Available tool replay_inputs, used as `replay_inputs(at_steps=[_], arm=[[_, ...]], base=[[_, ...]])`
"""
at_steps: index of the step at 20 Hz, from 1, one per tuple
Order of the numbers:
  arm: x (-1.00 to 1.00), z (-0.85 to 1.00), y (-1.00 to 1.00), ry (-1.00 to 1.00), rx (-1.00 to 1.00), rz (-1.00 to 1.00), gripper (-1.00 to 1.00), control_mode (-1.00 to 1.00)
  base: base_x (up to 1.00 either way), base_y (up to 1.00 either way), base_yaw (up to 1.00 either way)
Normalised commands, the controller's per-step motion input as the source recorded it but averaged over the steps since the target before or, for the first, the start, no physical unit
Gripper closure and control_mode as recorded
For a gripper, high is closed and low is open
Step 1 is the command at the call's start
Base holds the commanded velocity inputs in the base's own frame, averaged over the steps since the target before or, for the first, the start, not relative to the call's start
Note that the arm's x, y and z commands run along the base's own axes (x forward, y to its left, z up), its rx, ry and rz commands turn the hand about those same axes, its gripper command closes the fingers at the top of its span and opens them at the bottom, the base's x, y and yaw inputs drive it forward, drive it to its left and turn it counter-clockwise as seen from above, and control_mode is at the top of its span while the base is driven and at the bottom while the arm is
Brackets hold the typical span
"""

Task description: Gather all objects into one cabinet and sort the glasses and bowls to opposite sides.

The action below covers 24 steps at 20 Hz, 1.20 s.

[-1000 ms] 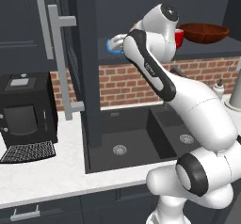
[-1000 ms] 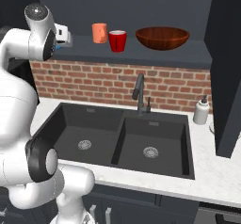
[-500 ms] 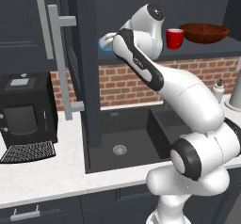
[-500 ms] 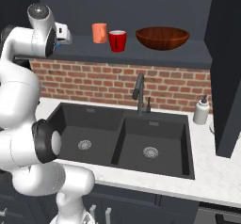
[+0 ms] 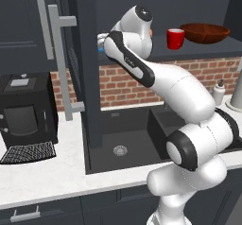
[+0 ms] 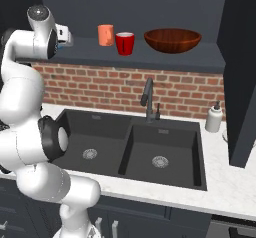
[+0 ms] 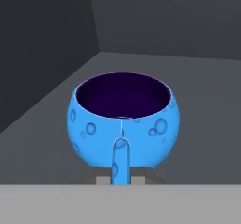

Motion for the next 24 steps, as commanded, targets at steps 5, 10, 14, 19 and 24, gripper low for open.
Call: replay_inputs(at_steps=[5, 10, 14, 19, 24], arm=[[0.25, -0.02, 0.15, 0.0, 0.0, 0.0, 1.0, -1.0], [0.26, -0.08, 0.17, 0.0, 0.0, 0.0, 1.0, -1.0], [0.24, -0.09, 0.19, 0.0, 0.0, 0.0, 1.0, -1.0], [0.2, -0.03, 0.11, 0.0, 0.0, 0.0, 1.0, -1.0], [0.16, -0.01, 0.09, 0.0, 0.0, 0.0, 1.0, -1.0]], base=[[0.0, 0.0, 0.0], [0.0, 0.0, 0.0], [0.0, 0.0, 0.0], [0.0, 0.0, 0.0], [0.0, 0.0, 0.0]])
